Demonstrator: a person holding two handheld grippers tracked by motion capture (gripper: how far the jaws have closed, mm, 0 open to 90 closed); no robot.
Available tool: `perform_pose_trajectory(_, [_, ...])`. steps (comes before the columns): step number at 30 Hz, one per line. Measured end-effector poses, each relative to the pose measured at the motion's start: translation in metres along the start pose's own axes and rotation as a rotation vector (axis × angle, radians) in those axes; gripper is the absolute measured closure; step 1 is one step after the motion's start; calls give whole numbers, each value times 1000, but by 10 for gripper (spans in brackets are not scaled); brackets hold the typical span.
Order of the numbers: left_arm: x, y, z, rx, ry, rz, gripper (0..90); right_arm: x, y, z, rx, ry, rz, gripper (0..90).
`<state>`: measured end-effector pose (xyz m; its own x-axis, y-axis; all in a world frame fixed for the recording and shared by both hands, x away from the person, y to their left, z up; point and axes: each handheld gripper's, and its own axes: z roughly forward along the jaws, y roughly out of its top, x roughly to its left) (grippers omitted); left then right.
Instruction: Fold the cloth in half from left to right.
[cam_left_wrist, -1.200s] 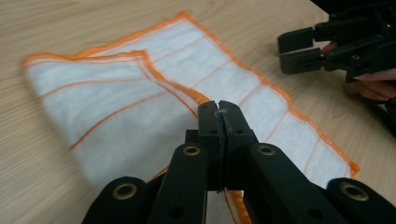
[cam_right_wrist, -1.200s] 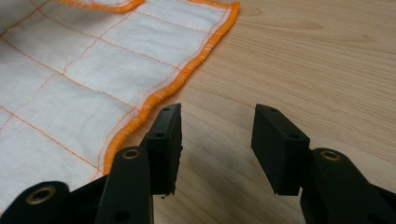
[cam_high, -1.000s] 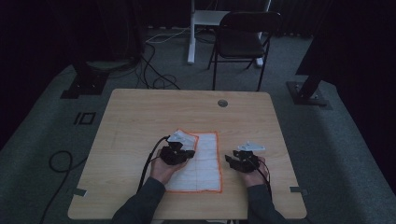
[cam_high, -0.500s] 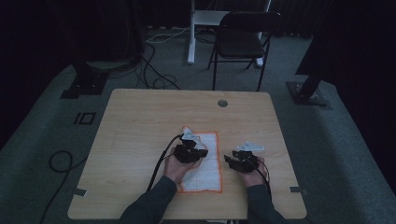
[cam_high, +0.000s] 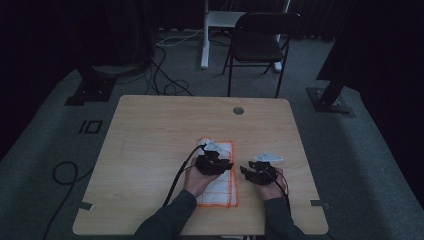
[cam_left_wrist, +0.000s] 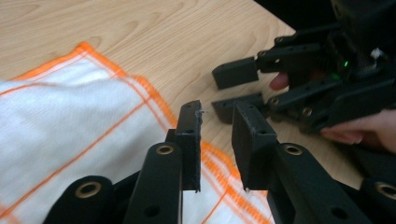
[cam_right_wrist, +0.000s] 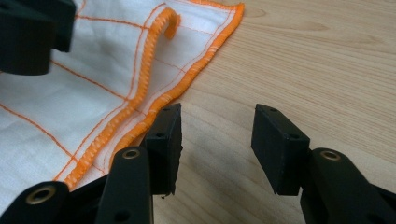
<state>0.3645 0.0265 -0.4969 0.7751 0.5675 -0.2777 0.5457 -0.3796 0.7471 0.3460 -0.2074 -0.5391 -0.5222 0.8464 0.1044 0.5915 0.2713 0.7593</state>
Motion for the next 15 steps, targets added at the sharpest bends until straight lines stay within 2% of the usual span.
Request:
perform_pose_trajectory(4, [2,-7,-11,9,26,22,714,2,3,1,-4,-1,-4,538])
perform_pose_trajectory(9, [2,-19,-22,17,71,44,704,7,14,3,-25,4,-29,617])
perform_pose_trajectory(11, [4,-23,-26,17,85,44,703,8,20,4,-39,-1,-40,652])
perform_pose_trajectory(15, [9,-30,-31,21,96,31,701,7,29,11,-38,-10,-39,660])
